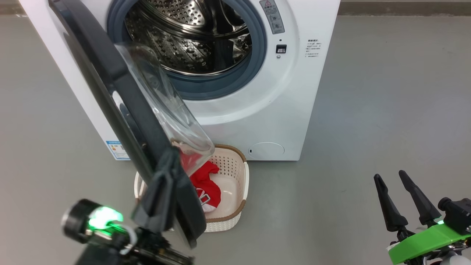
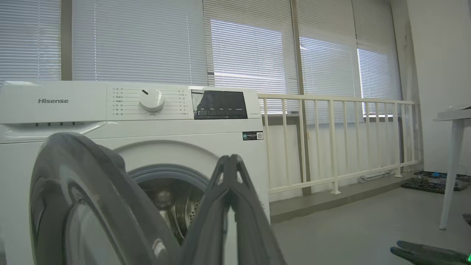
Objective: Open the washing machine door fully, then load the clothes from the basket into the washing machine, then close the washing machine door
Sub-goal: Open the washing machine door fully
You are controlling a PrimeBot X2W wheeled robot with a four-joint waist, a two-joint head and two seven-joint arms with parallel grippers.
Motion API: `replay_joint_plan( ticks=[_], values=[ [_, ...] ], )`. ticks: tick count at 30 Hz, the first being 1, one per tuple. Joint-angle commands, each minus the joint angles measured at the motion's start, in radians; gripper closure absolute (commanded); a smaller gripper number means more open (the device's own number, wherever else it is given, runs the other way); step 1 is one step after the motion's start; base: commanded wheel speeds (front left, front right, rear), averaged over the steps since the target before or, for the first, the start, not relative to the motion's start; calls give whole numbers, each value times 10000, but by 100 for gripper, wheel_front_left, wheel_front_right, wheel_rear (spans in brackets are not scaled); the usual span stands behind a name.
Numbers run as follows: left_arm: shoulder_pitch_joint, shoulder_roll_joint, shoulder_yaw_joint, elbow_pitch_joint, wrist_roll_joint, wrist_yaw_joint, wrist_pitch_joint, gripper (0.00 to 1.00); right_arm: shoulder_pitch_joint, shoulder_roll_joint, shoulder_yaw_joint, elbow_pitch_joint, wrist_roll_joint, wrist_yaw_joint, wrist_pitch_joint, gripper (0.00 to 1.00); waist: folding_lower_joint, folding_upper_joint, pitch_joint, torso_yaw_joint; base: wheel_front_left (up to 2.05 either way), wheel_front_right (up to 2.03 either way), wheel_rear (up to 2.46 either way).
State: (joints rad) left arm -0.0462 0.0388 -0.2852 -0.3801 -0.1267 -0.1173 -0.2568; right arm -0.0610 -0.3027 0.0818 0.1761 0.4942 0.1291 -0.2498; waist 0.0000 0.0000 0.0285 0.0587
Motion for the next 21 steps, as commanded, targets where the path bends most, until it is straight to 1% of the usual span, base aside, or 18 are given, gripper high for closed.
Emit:
replay_joint_plan(
  ticks=[1,5,10,16,21],
  values=[
    [-174,114,139,-140,-94,-44,-49,100,-81,-154,196,-215,17,16,-120,0,0,0,11,-15,0,0,0],
    [-90,114,-594,454,-435,-81,-49,100,-129,-121,268,-214,33,16,-120,0,0,0,63,-90,0,0,0],
    [-67,114,-1108,1457,-922,-101,-49,100,-184,-125,326,-196,76,16,-120,0,0,0,147,-211,0,0,0],
    [-172,114,-1438,2669,-1501,-112,-49,100,-251,-140,365,-180,113,16,-120,0,0,0,255,-364,0,0,0],
    [-378,114,-1405,3465,-1864,-61,-49,100,-321,-136,369,-180,131,16,-120,0,0,0,370,-450,0,0,0]
  ],
)
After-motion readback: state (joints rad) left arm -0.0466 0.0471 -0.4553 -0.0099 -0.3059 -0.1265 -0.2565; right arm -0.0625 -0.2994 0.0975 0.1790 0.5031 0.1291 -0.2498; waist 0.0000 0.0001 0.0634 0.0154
